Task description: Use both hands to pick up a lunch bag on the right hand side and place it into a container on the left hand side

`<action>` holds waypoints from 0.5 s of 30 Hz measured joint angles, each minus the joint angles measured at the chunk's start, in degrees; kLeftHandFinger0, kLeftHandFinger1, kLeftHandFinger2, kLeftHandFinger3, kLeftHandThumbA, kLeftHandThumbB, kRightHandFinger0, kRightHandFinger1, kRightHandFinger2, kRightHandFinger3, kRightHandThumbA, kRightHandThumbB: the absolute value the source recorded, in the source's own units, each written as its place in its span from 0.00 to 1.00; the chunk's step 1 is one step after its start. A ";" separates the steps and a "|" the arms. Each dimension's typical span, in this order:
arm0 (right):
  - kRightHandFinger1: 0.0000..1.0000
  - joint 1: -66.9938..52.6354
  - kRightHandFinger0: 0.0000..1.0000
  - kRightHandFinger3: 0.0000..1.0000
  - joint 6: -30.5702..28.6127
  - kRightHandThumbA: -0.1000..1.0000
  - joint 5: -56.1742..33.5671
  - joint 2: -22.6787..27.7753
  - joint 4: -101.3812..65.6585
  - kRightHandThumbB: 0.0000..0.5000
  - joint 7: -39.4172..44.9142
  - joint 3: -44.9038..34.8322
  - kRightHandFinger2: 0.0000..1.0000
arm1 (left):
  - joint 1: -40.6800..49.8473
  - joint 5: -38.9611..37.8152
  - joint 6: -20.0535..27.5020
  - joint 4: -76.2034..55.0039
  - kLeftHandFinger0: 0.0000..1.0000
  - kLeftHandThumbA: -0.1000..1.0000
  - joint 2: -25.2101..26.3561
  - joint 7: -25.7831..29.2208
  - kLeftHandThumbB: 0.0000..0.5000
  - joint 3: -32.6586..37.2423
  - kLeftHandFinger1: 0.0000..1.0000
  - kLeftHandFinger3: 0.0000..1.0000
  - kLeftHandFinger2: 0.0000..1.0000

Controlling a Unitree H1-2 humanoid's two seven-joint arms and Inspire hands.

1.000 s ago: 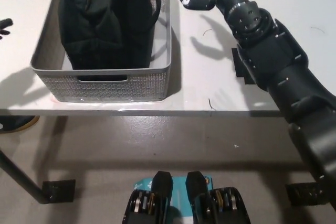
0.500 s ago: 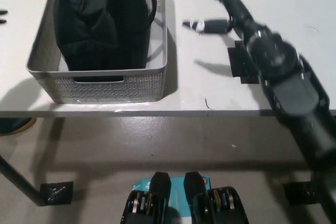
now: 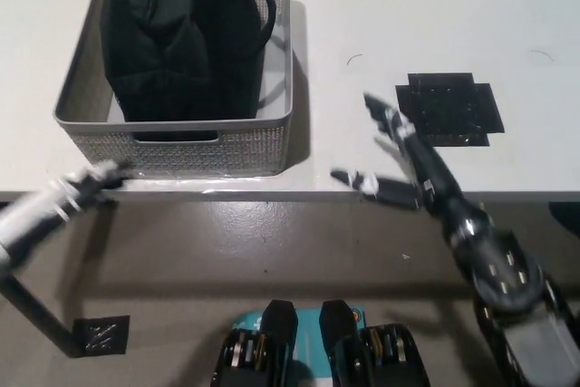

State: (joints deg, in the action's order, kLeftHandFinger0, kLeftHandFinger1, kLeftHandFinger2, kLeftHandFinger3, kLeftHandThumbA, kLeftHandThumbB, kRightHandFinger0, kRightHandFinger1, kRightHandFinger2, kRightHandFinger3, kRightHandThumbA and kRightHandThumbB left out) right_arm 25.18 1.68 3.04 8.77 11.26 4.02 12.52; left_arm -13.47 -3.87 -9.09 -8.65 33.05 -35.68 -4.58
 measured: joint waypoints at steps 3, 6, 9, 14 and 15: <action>1.00 -5.90 1.00 1.00 -0.07 1.00 -0.86 0.03 -6.23 0.65 0.00 0.01 1.00 | 4.00 -0.20 0.12 -3.53 1.00 1.00 -5.10 0.49 0.65 0.00 1.00 1.00 1.00; 1.00 -12.11 1.00 1.00 -0.33 1.00 -1.93 0.06 -12.67 0.64 0.00 0.00 1.00 | 8.17 -0.40 0.42 -7.21 1.00 1.00 -9.93 1.02 0.67 -0.03 1.00 1.00 1.00; 1.00 -16.93 1.00 1.00 -0.79 1.00 -2.81 0.05 -17.32 0.66 0.01 0.02 1.00 | 11.43 -0.76 0.78 -9.82 1.00 1.00 -13.45 1.65 0.63 -0.07 1.00 1.00 1.00; 1.00 -29.32 1.00 1.00 -4.29 1.00 -6.84 -0.89 -28.17 0.66 0.27 0.33 1.00 | 18.82 -2.19 3.47 -15.33 1.00 1.00 -21.08 3.71 0.60 -1.02 1.00 1.00 1.00; 1.00 -31.40 1.00 1.00 -5.29 1.00 -7.77 -1.30 -29.34 0.68 0.39 0.38 1.00 | 19.76 -2.38 4.34 -15.81 1.00 1.00 -22.32 4.11 0.58 -1.28 1.00 1.00 1.00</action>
State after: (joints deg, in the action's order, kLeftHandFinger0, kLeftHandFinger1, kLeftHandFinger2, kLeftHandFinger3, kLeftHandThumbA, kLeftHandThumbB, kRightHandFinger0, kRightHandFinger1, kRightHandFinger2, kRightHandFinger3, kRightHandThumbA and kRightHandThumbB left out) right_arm -6.22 -3.60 -4.73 7.48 -18.08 4.42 12.90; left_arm 6.29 -6.26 -4.75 -24.46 10.73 -31.57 -5.86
